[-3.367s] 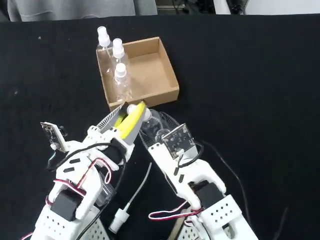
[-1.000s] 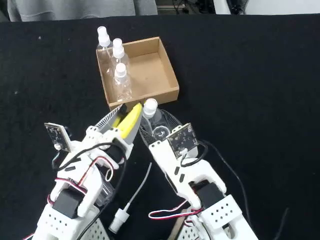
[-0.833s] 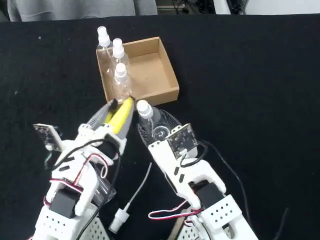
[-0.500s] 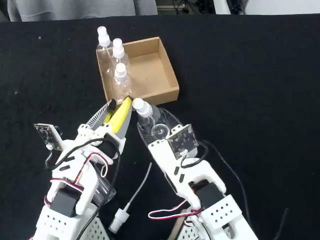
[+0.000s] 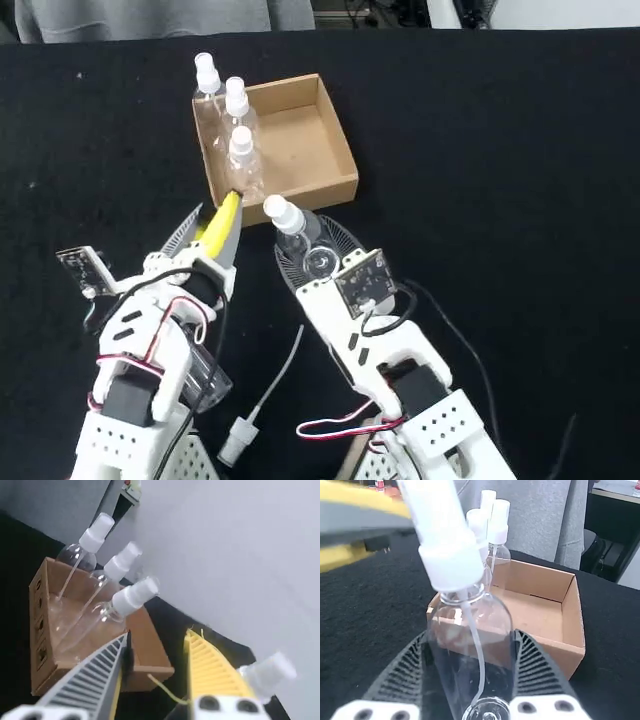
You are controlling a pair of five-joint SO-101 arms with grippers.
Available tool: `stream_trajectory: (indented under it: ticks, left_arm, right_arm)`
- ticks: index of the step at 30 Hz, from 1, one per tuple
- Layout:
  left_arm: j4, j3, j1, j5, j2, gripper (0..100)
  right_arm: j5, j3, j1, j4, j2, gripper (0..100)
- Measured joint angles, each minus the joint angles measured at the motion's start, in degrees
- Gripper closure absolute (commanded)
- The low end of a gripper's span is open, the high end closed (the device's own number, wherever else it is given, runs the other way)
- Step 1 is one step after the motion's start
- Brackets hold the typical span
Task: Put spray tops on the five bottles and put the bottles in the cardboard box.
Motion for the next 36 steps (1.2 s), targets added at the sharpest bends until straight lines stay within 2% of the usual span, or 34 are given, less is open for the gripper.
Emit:
stream_trajectory:
  ticks: [7,16,36]
  left_arm:
    - [0.0,2.55,6.51,-4.31,0.0,84]
    - [0.0,2.9,9.14,-9.93,0.0,84]
    - [0.09,2.99,11.16,-10.55,0.0,84]
  right_arm:
    - [0.0,0.0,-2.2,0.09,0.0,93.5]
    - [0.0,0.0,-2.2,2.2,0.0,93.5]
    - [0.0,0.0,-2.2,5.45,-0.09,93.5]
